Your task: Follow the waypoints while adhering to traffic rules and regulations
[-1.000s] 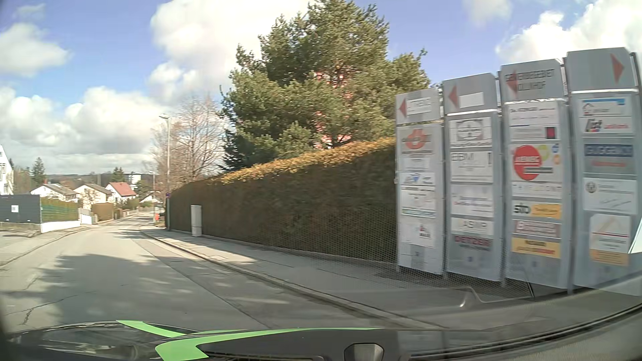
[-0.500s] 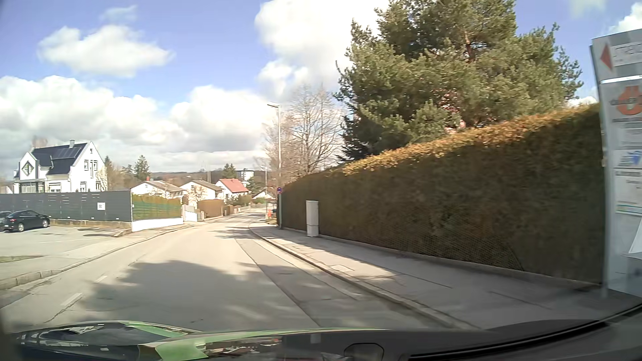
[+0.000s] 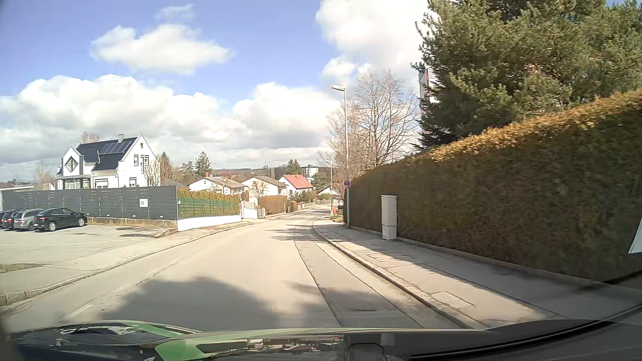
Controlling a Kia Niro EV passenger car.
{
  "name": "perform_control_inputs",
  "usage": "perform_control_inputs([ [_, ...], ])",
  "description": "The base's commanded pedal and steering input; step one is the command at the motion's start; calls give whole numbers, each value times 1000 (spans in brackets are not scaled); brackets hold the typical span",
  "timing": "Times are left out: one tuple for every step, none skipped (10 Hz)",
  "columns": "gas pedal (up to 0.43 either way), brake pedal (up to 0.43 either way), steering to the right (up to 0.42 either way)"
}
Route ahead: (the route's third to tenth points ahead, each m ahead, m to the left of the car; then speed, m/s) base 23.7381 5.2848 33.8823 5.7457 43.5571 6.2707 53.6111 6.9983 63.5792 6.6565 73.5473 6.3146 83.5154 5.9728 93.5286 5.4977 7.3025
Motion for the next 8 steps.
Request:
perform_control_inputs([
  [319, 0, -140],
  [311, 0, -131],
  [280, 0, -107],
  [280, 0, -92],
  [280, 0, -75],
  [268, 0, -56],
  [260, 0, -32],
  [240, 0, -15],
])
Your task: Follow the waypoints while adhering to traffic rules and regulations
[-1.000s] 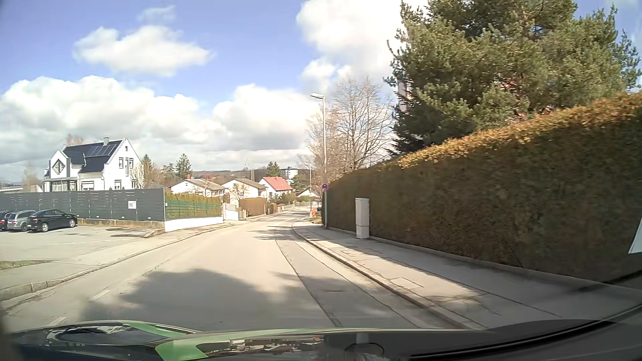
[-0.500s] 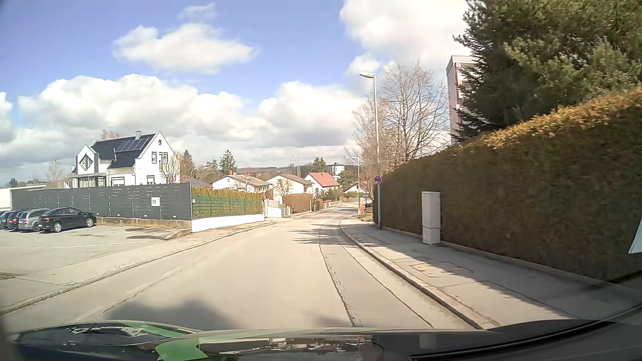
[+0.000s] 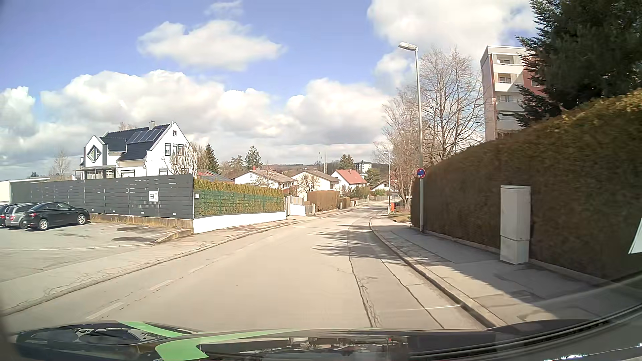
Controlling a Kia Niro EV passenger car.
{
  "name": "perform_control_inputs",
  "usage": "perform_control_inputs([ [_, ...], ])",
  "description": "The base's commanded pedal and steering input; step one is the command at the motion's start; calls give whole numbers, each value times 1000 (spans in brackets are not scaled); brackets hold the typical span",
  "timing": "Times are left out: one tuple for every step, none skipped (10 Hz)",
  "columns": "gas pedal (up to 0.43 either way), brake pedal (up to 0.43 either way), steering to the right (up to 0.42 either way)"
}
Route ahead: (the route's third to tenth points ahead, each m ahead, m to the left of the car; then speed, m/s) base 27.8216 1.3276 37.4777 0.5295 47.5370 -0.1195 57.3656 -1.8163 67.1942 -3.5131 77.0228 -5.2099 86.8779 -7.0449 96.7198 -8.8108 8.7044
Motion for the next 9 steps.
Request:
perform_control_inputs([
  [240, 0, -12],
  [240, 0, -11],
  [240, 0, -6],
  [220, 0, -2],
  [209, 0, 1],
  [197, 0, 4],
  [189, 0, 10],
  [189, 0, 13],
  [189, 0, 16],
])
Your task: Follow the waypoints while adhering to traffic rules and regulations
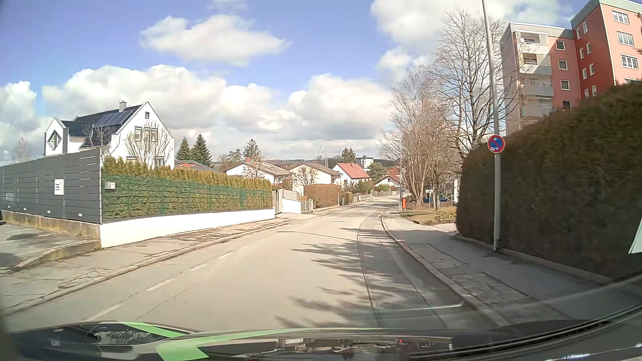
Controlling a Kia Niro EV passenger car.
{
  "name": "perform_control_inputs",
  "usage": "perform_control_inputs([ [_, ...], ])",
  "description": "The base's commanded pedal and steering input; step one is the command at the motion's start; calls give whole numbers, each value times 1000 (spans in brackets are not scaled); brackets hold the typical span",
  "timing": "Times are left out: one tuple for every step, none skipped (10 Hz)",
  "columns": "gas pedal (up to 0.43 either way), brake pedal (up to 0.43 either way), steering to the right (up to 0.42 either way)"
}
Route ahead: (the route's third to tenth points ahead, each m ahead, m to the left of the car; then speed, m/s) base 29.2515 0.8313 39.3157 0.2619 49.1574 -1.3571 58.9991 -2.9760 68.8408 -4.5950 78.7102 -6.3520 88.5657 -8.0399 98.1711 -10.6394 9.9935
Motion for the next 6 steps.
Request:
perform_control_inputs([
  [189, 0, 16],
  [189, 0, 16],
  [189, 0, 16],
  [177, 0, 15],
  [157, 0, 14],
  [150, 0, 14],
])
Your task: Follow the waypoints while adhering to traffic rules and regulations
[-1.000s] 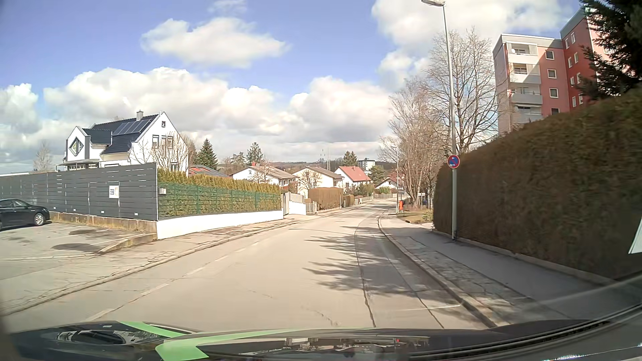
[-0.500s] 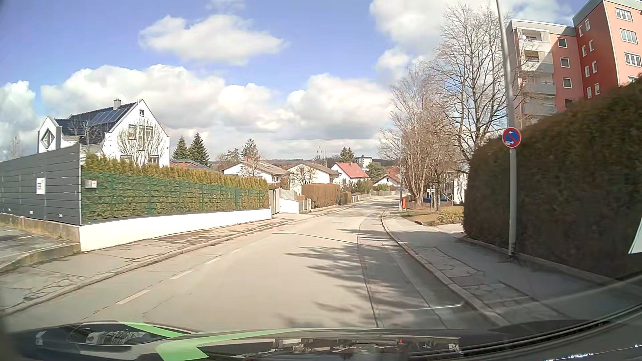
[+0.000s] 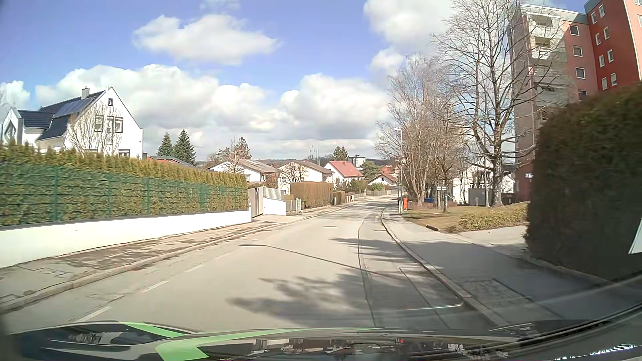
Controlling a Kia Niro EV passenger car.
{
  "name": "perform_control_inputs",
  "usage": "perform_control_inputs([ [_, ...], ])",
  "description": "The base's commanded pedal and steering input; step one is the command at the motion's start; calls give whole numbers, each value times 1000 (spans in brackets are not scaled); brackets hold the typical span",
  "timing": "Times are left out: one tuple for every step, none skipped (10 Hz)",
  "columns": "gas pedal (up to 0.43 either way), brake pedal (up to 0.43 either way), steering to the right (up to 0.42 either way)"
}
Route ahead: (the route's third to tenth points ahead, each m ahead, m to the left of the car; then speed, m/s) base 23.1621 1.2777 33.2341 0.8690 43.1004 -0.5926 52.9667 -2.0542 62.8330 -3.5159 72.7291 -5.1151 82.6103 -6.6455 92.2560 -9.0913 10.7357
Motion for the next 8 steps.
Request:
perform_control_inputs([
  [150, 0, 13],
  [150, 0, 14],
  [150, 0, 14],
  [138, 0, 14],
  [130, 0, 14],
  [118, 0, 15],
  [118, 0, 15],
  [110, 0, 15],
])
